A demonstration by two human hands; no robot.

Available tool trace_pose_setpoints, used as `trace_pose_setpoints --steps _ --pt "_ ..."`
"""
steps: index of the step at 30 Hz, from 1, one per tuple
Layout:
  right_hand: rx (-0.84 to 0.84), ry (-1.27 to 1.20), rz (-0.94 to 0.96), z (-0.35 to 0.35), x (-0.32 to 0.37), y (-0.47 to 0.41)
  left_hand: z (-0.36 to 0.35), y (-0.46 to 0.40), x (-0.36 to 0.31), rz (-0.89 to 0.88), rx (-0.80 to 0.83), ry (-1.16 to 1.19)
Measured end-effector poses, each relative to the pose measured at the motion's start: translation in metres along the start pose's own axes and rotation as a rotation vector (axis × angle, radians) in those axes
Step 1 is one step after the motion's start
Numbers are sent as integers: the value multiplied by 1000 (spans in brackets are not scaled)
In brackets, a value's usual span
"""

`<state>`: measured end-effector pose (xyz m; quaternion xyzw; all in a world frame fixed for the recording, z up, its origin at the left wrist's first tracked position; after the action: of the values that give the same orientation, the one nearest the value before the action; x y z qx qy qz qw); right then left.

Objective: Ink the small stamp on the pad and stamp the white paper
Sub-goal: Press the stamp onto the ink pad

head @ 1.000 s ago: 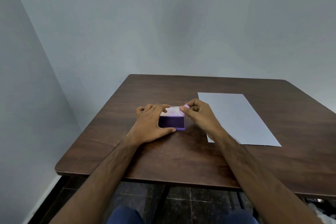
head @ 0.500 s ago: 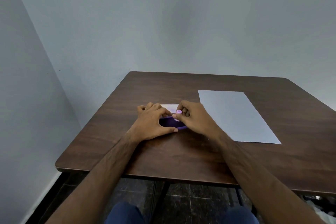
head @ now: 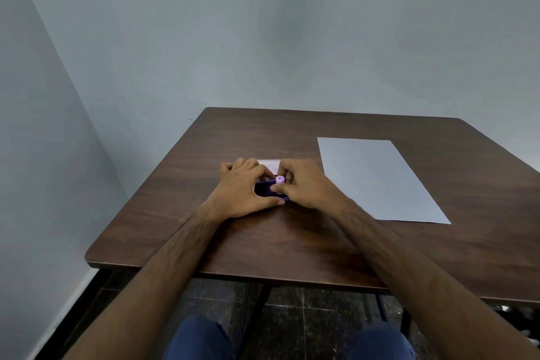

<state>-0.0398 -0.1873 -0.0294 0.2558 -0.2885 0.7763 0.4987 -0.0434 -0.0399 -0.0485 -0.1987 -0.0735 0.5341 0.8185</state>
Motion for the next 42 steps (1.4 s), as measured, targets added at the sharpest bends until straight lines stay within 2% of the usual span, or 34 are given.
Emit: trace_pose_setpoints --steps 10,36,39,42 --pt "-29 -15 -55 -3 -1 -1 -1 0 1 -10 3 8" --pt "-19 4 -52 3 4 2 0 1 3 0 5 26" --pt "-74 -233 -156 19 -5 -3 -1 1 6 14 20 25" --pt "-31 -767 -311 24 -22 -3 -3 0 9 44 33 -1"
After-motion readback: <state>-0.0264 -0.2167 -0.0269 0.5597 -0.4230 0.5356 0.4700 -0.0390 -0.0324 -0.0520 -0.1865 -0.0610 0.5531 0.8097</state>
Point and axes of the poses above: each hand's wrist, its own y-axis away from the middle knuckle, its own z-axis out of the back of the hand, x = y × z, the point moved 6 cm from there along -y, towards the middle knuckle, and after that the axes turned 10 degrees about -y, right-handed, at the moved point
